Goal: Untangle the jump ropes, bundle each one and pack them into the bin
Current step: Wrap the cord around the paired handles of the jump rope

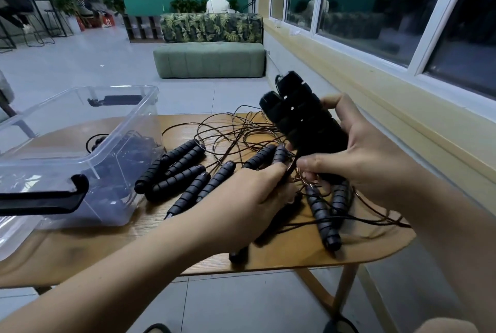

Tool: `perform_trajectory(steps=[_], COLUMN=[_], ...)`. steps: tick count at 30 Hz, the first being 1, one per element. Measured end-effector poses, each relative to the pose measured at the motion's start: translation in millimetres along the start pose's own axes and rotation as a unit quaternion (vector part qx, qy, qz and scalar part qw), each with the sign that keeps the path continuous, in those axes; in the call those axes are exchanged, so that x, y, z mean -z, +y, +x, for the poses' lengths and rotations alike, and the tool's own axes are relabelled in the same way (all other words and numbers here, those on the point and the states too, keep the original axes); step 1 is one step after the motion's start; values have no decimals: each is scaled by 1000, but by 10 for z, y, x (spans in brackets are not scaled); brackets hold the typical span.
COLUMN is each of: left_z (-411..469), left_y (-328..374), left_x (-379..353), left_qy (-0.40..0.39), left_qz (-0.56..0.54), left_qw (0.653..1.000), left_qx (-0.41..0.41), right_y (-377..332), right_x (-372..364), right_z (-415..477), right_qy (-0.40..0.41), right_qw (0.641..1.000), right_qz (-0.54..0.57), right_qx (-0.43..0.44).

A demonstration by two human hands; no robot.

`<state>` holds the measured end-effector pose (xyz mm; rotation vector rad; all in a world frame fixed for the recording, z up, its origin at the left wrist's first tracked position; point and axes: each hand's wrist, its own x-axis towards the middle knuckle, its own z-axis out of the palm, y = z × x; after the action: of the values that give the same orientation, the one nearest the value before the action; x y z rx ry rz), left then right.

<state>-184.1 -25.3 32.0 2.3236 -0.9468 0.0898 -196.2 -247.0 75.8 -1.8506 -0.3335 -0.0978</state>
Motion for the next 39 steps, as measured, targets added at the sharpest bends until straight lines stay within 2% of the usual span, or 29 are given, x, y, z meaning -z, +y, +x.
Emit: perform_trajectory(steps=[2, 8, 13, 15, 19, 21, 23, 27, 30, 33, 35, 39], left_z=[-23, -19, -10, -21, -38, -37, -35, -12, 30, 56, 26, 3], left_y=[-32, -81, -56, -40, -42, -46, -76, -115, -241, -436, -371, -59], left_x=[64, 159, 250, 260, 246, 262, 305, 364, 279, 147, 79, -7], left_qy=[11, 12, 45, 50, 64, 58, 49, 18, 23, 41, 44, 13], left_qz=[3, -36, -75, -77, -70, -97, -146, -229, -240, -214, -248, -267], left_qw=[1000, 999, 996, 996, 994, 993, 987, 972, 970, 975, 966, 963], left_qx=[-25, -24, 6, -9, -48, -48, -46, -54, -43, 35, 62, 11], right_y=[65, 213, 277, 234, 40, -83, -187, -322, -368, -366, -344, -302], right_x=[68, 100, 120, 133, 24, -28, -34, -1, -24, -37, -30, -34], right_z=[32, 107, 185, 173, -9, -112, -169, -209, -246, -241, -208, -165], right_qy=[-6, 18, 44, -22, -274, -348, -381, -401, -402, -343, -284, -128], right_qw=[999, 989, 954, 934, 861, 846, 852, 880, 908, 938, 957, 988], right_qz=[-31, -138, -290, -352, -421, -399, -356, -251, -106, 4, 52, 87], right_qx=[-25, -57, -64, -65, -74, -64, -45, -34, -58, -47, -35, -25])
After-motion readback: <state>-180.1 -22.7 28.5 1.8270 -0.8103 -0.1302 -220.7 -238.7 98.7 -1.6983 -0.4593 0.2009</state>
